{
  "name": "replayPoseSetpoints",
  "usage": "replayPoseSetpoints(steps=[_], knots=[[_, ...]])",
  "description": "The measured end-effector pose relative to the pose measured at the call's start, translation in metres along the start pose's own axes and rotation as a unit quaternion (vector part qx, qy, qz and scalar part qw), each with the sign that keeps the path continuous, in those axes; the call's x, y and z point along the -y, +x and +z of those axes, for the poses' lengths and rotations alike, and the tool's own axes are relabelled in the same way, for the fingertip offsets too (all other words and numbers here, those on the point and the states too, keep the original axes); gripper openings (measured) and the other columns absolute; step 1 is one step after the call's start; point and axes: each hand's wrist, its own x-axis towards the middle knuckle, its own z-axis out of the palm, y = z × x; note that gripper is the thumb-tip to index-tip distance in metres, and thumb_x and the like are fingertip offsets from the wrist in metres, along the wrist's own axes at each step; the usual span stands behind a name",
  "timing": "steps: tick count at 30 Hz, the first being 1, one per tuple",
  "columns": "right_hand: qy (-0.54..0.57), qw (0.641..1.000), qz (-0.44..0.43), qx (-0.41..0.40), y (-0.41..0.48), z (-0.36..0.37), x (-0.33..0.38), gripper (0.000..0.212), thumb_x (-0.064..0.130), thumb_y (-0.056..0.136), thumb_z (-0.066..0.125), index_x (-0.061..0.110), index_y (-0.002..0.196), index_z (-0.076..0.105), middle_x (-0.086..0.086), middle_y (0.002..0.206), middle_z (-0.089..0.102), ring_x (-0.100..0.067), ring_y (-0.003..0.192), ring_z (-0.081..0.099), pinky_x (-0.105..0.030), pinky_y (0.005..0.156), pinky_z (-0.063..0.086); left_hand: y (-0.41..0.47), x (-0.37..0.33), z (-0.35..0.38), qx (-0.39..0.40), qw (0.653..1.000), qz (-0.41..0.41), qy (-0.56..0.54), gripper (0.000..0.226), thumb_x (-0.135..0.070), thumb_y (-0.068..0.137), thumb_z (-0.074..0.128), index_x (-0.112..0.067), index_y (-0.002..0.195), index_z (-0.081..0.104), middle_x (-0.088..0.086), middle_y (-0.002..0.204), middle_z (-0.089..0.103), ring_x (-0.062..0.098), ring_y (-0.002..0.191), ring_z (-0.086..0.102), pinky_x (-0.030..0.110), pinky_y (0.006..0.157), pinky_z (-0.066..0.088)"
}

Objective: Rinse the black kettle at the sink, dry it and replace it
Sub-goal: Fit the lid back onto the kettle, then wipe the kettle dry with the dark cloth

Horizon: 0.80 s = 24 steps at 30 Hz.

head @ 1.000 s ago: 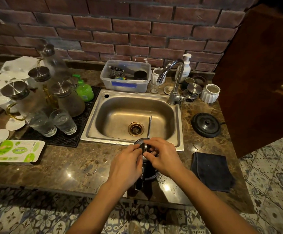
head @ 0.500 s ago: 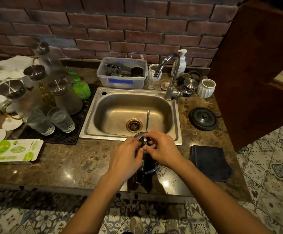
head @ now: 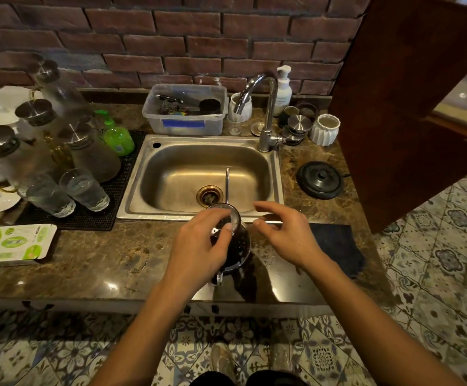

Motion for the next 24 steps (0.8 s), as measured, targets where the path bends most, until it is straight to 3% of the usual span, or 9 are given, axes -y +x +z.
replayPoseSetpoints(steps=[4, 6, 10, 12, 14, 17, 20, 21, 24], knots=[[-0.006, 1.0, 0.021, -0.008, -0.005, -0.03, -0.031, 0.038, 0.022, 0.094, 0.07, 0.024, 0.132, 0.067, 0.009, 0.121, 0.07, 0.006, 0.104, 0.064, -0.002, 0.081, 0.047, 0.0, -0.03, 0.027, 0.01, 0.999, 0.002, -0.053, 0.028, -0.025, 0.096, 0.065, -0.022, 0.124, 0.072, -0.012, 0.119, 0.071, 0.0, 0.109, 0.062, 0.017, 0.095, 0.048], [-0.018, 0.999, 0.033, -0.016, -0.007, -0.046, -0.048, 0.04, 0.026, 0.094, 0.069, 0.026, 0.134, 0.065, 0.009, 0.123, 0.07, 0.003, 0.109, 0.064, -0.011, 0.091, 0.051, 0.001, -0.041, 0.052, 0.044, 0.995, -0.013, -0.09, 0.028, -0.026, 0.095, 0.066, -0.022, 0.123, 0.073, -0.012, 0.117, 0.073, -0.001, 0.107, 0.064, 0.015, 0.095, 0.048], [-0.045, 0.995, 0.079, -0.028, -0.012, -0.077, -0.091, 0.042, 0.029, 0.094, 0.069, 0.027, 0.136, 0.064, 0.005, 0.127, 0.071, -0.007, 0.114, 0.065, -0.028, 0.101, 0.052, 0.008, -0.055, 0.115, 0.138, 0.968, -0.134, -0.16, 0.023, -0.022, 0.093, 0.07, -0.022, 0.115, 0.076, -0.006, 0.106, 0.077, -0.002, 0.094, 0.069, 0.007, 0.083, 0.049], [-0.057, 0.992, 0.111, -0.026, -0.014, -0.093, -0.111, 0.044, 0.028, 0.094, 0.068, 0.026, 0.137, 0.063, 0.002, 0.131, 0.07, -0.013, 0.12, 0.064, -0.03, 0.103, 0.05, 0.013, -0.054, 0.149, 0.169, 0.95, -0.203, -0.166, 0.023, -0.023, 0.092, 0.071, -0.02, 0.114, 0.075, -0.001, 0.107, 0.077, 0.006, 0.096, 0.071, 0.016, 0.086, 0.052], [-0.064, 0.987, 0.144, -0.025, -0.016, -0.101, -0.123, 0.044, 0.024, 0.094, 0.067, 0.023, 0.138, 0.062, -0.002, 0.133, 0.069, -0.019, 0.123, 0.063, -0.034, 0.104, 0.049, 0.014, -0.045, 0.172, 0.186, 0.936, -0.256, -0.156, 0.028, -0.026, 0.091, 0.071, -0.02, 0.118, 0.071, -0.001, 0.116, 0.073, 0.016, 0.107, 0.069, 0.031, 0.095, 0.053], [-0.067, 0.973, 0.219, -0.029, -0.018, -0.126, -0.16, 0.044, 0.024, 0.095, 0.066, 0.022, 0.139, 0.061, -0.007, 0.129, 0.07, -0.025, 0.121, 0.064, -0.036, 0.102, 0.05, 0.021, -0.052, 0.212, 0.216, 0.917, -0.309, -0.13, 0.045, -0.026, 0.094, 0.068, -0.019, 0.137, 0.057, 0.001, 0.141, 0.06, 0.016, 0.113, 0.063, 0.034, 0.099, 0.05], [-0.053, 0.962, 0.266, -0.03, -0.017, -0.134, -0.185, 0.048, 0.027, 0.094, 0.067, 0.021, 0.141, 0.059, -0.007, 0.133, 0.068, -0.027, 0.124, 0.063, -0.043, 0.105, 0.05, 0.028, -0.048, 0.236, 0.215, 0.904, -0.345, -0.131, 0.054, -0.022, 0.097, 0.065, -0.014, 0.147, 0.046, 0.008, 0.152, 0.05, 0.004, 0.081, 0.061, 0.018, 0.07, 0.05], [-0.052, 0.958, 0.281, -0.028, -0.015, -0.137, -0.195, 0.05, 0.028, 0.094, 0.067, 0.021, 0.142, 0.057, -0.006, 0.136, 0.067, -0.028, 0.126, 0.062, -0.042, 0.106, 0.049, 0.032, -0.05, 0.245, 0.213, 0.899, -0.362, -0.126, 0.054, -0.022, 0.097, 0.065, -0.013, 0.147, 0.045, 0.008, 0.15, 0.052, 0.008, 0.086, 0.064, 0.016, 0.067, 0.048], [-0.032, 0.95, 0.309, -0.015, -0.006, -0.143, -0.21, 0.056, 0.027, 0.093, 0.068, 0.018, 0.145, 0.05, 0.0, 0.136, 0.064, -0.028, 0.128, 0.06, -0.037, 0.104, 0.046, 0.043, -0.052, 0.266, 0.182, 0.881, -0.411, -0.147, 0.048, -0.019, 0.096, 0.067, -0.009, 0.14, 0.052, 0.01, 0.134, 0.065, 0.023, 0.111, 0.063, 0.028, 0.084, 0.045]])
